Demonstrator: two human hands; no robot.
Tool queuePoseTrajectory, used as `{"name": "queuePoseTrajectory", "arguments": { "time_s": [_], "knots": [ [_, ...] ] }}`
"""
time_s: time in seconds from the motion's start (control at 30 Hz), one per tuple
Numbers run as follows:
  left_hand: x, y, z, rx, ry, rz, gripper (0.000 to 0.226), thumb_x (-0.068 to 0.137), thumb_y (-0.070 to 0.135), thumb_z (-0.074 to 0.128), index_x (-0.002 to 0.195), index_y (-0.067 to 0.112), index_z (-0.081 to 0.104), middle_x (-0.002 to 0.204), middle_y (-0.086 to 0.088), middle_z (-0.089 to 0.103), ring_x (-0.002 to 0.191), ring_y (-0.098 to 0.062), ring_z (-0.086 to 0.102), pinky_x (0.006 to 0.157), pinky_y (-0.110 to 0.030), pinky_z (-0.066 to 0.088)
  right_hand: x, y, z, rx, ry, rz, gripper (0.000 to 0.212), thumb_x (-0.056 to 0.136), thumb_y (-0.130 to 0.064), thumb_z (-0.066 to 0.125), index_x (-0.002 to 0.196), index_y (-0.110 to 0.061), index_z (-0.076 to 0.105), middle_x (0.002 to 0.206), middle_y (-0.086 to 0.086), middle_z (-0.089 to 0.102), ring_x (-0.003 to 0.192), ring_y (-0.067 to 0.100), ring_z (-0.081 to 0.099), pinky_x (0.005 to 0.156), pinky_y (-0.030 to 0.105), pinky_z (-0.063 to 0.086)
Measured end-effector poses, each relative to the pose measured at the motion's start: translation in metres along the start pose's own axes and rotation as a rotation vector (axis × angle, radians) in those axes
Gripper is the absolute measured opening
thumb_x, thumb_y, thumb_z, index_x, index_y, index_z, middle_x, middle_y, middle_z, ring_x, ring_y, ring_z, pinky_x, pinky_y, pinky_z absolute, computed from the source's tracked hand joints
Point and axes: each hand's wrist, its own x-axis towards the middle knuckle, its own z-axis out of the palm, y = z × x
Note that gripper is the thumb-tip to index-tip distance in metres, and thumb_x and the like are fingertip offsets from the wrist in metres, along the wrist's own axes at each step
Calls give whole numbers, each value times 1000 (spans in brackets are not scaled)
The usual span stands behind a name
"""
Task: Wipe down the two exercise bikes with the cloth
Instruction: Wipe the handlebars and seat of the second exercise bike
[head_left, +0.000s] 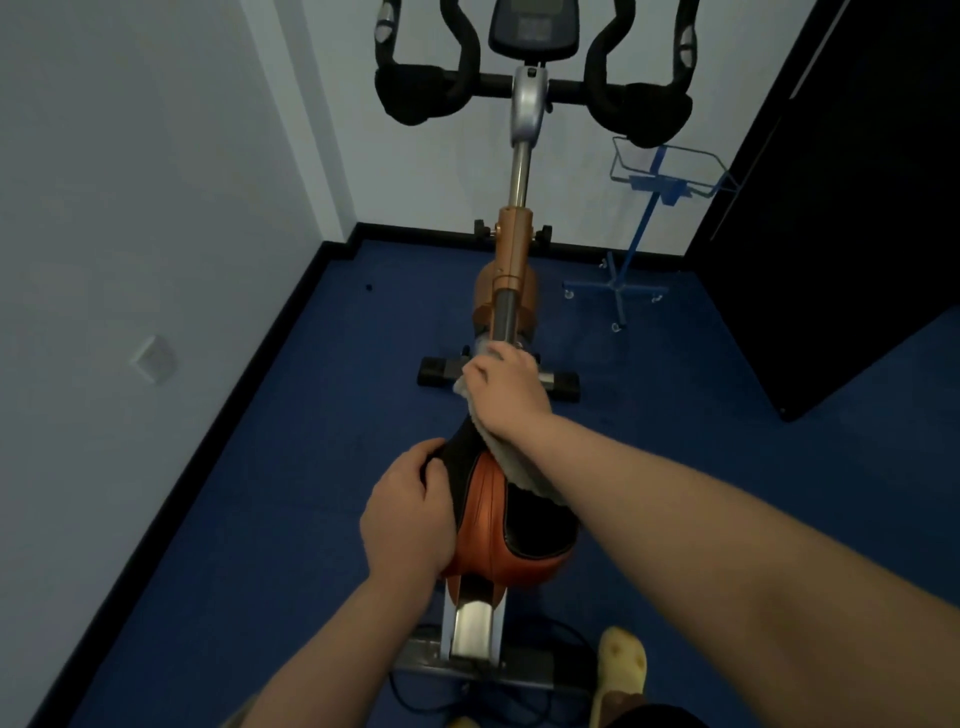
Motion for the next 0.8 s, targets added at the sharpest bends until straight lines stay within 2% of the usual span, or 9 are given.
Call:
{"name": "queuePoseTrajectory", "arguments": {
  "time_s": [0.07, 0.13, 0.2, 0.33, 0.47, 0.57, 0.67, 0.73, 0.8],
  "knots": [
    [-1, -1, 0, -6, 1, 4, 33, 99, 26, 41, 124, 27, 62, 114, 8, 66, 101, -12, 59, 85, -40, 50, -9, -1, -1, 101, -3, 60, 45, 104, -39, 32, 144, -23, 44, 158, 0, 20, 140, 26, 27, 112, 37, 28],
    [0, -3, 0, -17, 7, 16, 32, 98, 26, 42, 123, 27, 63, 113, 9, 66, 100, -11, 59, 84, -39, 50, -34, 4, 4, 59, -30, 145, 59, 102, -50, 25, 155, -29, 11, 163, 2, 6, 130, 32, 44, 95, 40, 43],
    [0, -4, 2, -7, 13, 19, 32, 98, 26, 42, 122, 27, 63, 110, 11, 66, 96, -9, 59, 79, -35, 49, -64, 7, 12, -49, -32, 175, 65, 99, -56, 19, 153, -31, -6, 158, 10, 19, 109, 34, 57, 77, 38, 46],
    [1, -3, 2, -8, 23, 7, 31, 97, 25, 43, 120, 30, 64, 105, 15, 65, 91, -5, 57, 71, -29, 44, -43, 1, 9, -24, 23, 309, 69, 101, -54, 19, 155, -17, 0, 149, 18, 35, 115, 38, 54, 87, 43, 46],
    [0, -3, 1, -21, 14, 9, 31, 98, 24, 43, 121, 27, 64, 109, 11, 66, 97, -10, 60, 80, -37, 50, -1, -13, -2, 84, 72, 409, 55, 103, -48, 20, 141, -10, 32, 136, 19, 50, 118, 36, 53, 91, 42, 44],
    [-1, -2, -1, -17, 5, 17, 32, 98, 25, 42, 123, 27, 63, 111, 9, 67, 98, -11, 60, 81, -37, 51, -26, -9, 2, 25, 12, 368, 66, 101, -54, 18, 153, -14, 11, 147, 18, 38, 120, 37, 51, 90, 43, 44],
    [0, -2, 0, -3, 6, 21, 32, 98, 24, 43, 123, 28, 63, 111, 10, 66, 97, -10, 60, 77, -33, 48, -69, 0, 14, -113, -31, 251, 77, 96, -63, 14, 154, -19, -10, 153, 16, 28, 112, 35, 56, 79, 42, 45],
    [0, -3, 1, -1, 7, 21, 32, 98, 24, 43, 123, 28, 63, 110, 10, 66, 96, -9, 59, 76, -31, 47, -62, 4, 14, -91, -40, 272, 79, 96, -64, 15, 154, -17, -10, 153, 17, 28, 115, 36, 54, 80, 42, 44],
    [0, -4, 1, -3, 8, 22, 32, 98, 25, 42, 123, 28, 63, 109, 10, 66, 96, -9, 59, 76, -32, 47, -35, -3, 9, 31, -18, 361, 75, 99, -60, 18, 155, -13, 1, 150, 18, 36, 121, 36, 51, 89, 42, 44]
  ]
}}
